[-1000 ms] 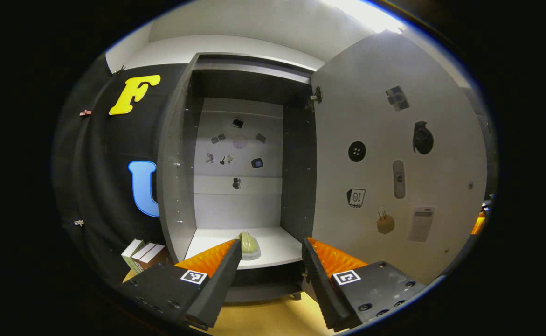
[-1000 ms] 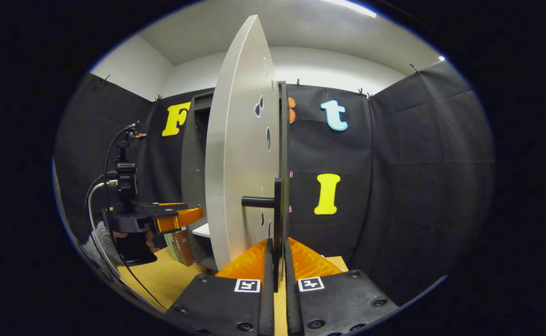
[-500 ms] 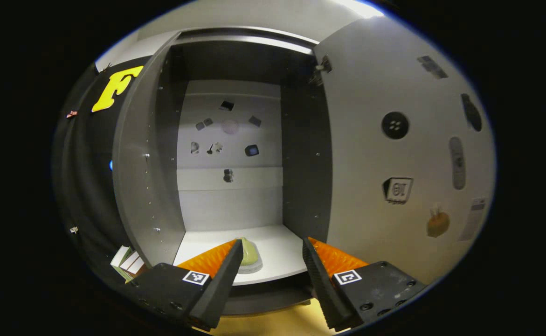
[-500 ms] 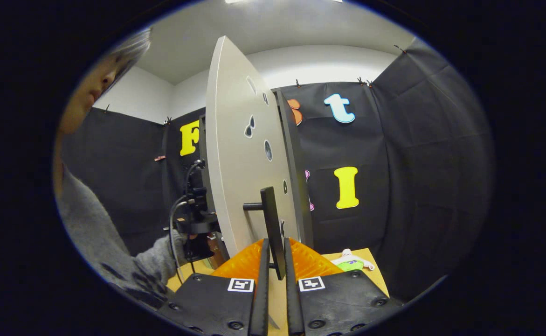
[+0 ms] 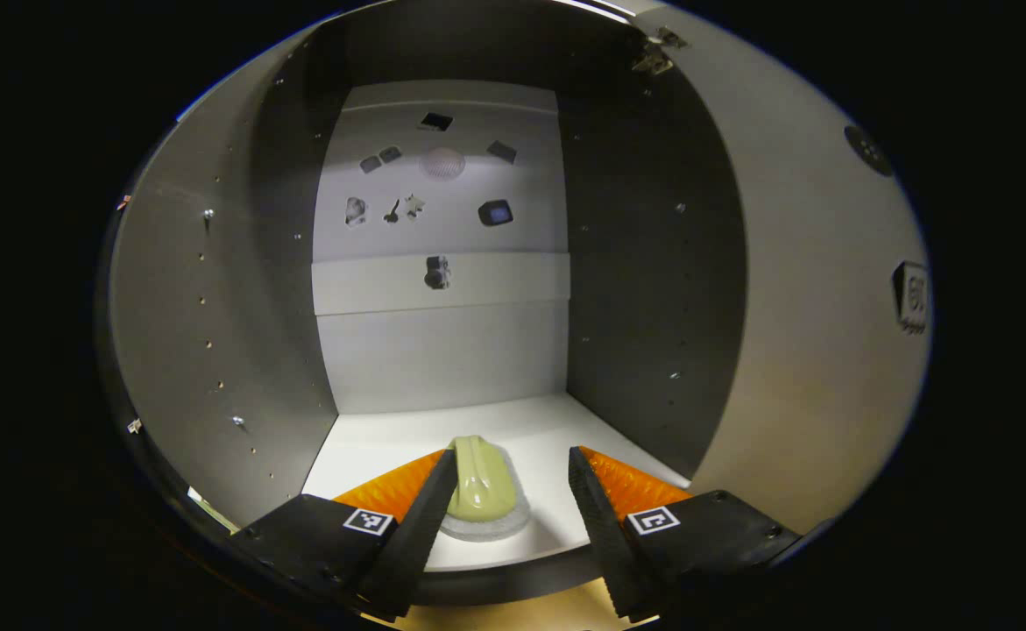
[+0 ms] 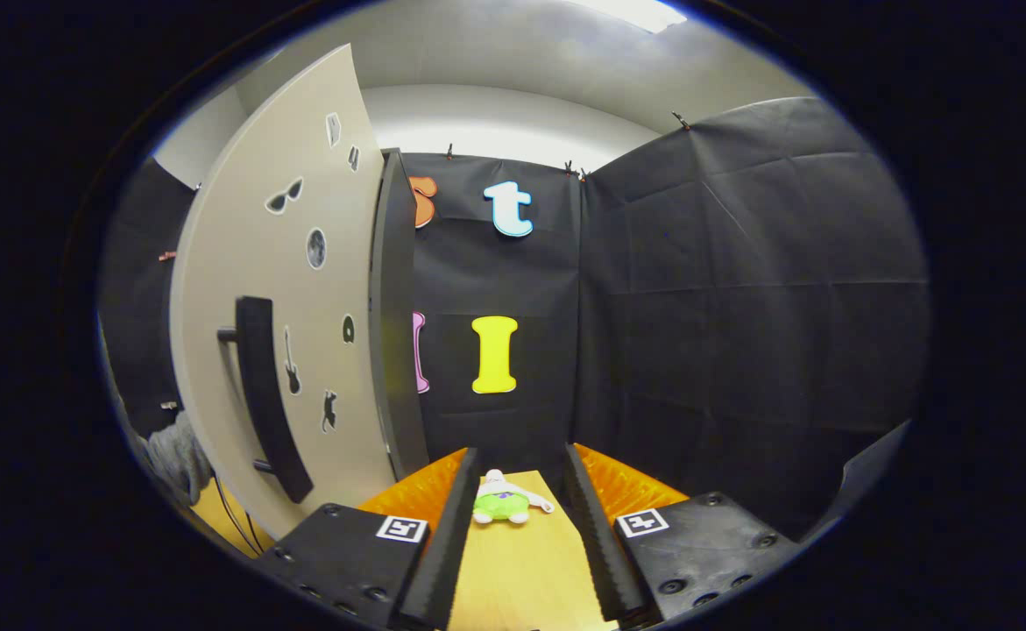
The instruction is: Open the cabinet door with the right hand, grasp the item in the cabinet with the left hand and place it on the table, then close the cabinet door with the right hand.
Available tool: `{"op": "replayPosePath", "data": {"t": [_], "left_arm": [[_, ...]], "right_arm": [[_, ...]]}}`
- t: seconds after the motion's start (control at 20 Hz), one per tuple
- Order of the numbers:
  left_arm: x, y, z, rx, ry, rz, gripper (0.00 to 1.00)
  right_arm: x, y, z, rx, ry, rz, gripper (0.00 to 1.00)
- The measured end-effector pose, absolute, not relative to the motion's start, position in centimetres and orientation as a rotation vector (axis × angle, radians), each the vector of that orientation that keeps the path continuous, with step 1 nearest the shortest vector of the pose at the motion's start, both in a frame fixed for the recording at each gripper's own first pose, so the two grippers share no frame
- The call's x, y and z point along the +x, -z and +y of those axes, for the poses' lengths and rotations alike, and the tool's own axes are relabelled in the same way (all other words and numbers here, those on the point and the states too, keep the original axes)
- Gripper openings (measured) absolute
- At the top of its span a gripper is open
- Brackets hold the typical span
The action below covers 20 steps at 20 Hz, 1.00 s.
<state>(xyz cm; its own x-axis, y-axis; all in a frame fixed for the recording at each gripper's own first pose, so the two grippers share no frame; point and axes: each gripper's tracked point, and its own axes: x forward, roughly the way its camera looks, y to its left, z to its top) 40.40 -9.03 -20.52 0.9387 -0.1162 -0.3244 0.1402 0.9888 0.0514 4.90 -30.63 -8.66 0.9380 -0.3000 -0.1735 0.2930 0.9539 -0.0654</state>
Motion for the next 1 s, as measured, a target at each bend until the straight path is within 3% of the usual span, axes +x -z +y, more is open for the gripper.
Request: {"op": "replayPosePath", "data": {"t": [0.05, 0.15, 0.2, 0.3, 0.55, 0.85, 1.0], "left_arm": [[41.0, 20.9, -8.8, 0.066, 0.12, 0.326, 0.82], [42.1, 21.6, -8.4, 0.055, 0.104, 0.329, 0.81], [42.6, 22.0, -8.2, 0.06, 0.101, 0.337, 0.8], [43.3, 23.0, -8.1, 0.077, 0.089, 0.354, 0.81], [44.3, 25.2, -7.0, 0.008, 0.027, 0.396, 0.77], [44.7, 25.5, -5.9, -0.019, -0.01, 0.386, 0.52], [45.1, 25.4, -5.8, -0.04, -0.037, 0.373, 0.35]], "right_arm": [[5.3, 9.1, -31.2, -0.073, 0.321, 0.191, 0.7], [6.3, 10.4, -32.1, -0.127, 0.339, 0.215, 0.78], [6.6, 11.2, -32.5, -0.141, 0.344, 0.232, 0.89], [7.3, 11.8, -32.8, -0.152, 0.35, 0.249, 0.96], [8.9, 12.5, -32.7, -0.179, 0.343, 0.247, 0.98], [9.4, 12.9, -33.0, -0.187, 0.346, 0.254, 0.97], [8.9, 12.9, -32.8, -0.199, 0.357, 0.256, 0.97]]}}
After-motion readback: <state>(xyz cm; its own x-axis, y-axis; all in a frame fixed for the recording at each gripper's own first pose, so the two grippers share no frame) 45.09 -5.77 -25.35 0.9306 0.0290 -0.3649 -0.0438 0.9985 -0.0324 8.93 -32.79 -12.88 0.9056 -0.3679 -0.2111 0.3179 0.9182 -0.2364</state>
